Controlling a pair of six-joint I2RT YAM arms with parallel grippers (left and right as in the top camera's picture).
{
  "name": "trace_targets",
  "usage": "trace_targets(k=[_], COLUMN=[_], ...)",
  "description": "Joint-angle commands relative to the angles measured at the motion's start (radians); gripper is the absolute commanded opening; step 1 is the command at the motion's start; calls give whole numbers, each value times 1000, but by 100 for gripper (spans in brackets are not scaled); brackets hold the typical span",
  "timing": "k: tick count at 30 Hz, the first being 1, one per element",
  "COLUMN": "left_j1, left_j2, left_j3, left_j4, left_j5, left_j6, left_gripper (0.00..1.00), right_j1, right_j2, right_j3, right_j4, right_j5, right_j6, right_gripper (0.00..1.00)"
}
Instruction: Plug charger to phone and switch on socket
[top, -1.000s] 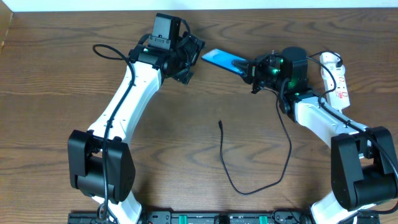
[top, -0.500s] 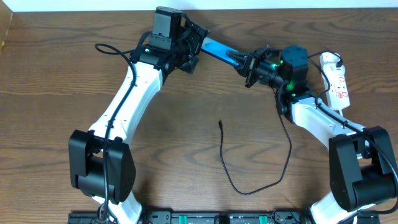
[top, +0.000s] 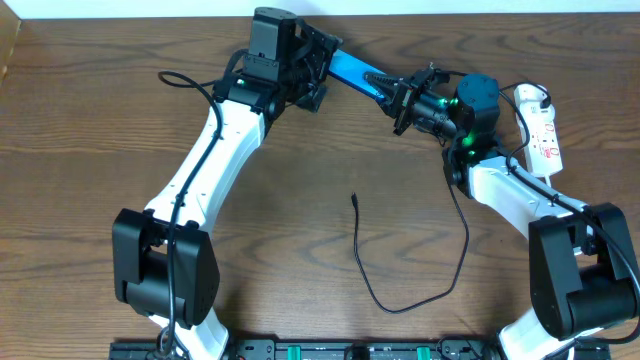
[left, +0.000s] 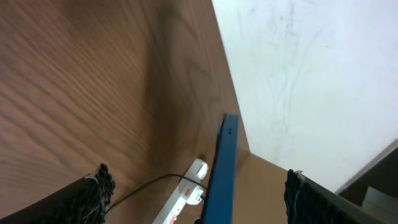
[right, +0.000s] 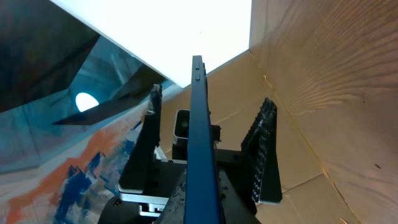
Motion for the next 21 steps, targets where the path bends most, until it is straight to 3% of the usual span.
trace_targets(k=[1,21], left_j1=[0,0], left_j2=[-18,-18], left_j3=[5,5], left_j4=[11,104], left_j5=[17,89], left_j6=[-8,37], left_gripper=[89,89], right_j1=[2,2], right_j2=[-3,-3], right_j3=[16,16], right_j4=[36,116], right_j5=[9,43], right_j6=[12,13], right_gripper=[1,1])
